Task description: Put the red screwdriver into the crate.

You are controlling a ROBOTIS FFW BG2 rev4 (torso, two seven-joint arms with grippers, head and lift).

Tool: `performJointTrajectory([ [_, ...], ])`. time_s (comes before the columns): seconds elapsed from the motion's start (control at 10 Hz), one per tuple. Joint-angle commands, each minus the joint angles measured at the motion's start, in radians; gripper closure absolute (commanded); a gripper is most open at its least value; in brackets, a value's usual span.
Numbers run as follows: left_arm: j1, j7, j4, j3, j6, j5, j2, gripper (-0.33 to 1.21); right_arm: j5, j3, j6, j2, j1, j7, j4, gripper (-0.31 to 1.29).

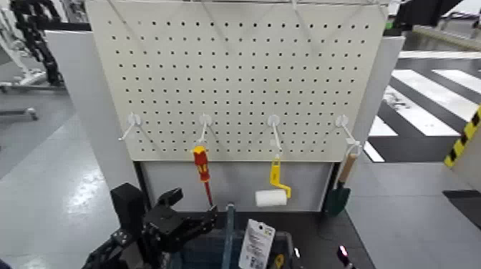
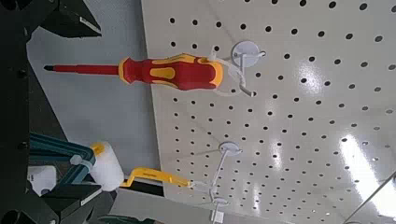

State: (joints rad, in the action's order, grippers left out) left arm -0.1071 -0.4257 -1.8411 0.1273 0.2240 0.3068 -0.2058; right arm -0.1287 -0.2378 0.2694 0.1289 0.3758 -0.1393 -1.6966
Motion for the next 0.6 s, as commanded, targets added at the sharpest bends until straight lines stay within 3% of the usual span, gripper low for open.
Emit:
performJointTrajectory([
  [0.1, 0.0, -0.001, 0.0, 0.0, -0.002, 0.0, 0.002, 0.11, -0.002, -0.003, -0.004, 0.0, 0.0, -0.002, 0.0, 0.16],
  [0.6, 0.012, -0.03, 0.008, -0.023, 0.006, 0.002, 0.0, 0.12, -0.005, -0.005, -0.006, 0.0, 0.0, -0.003, 0.0, 0.16],
])
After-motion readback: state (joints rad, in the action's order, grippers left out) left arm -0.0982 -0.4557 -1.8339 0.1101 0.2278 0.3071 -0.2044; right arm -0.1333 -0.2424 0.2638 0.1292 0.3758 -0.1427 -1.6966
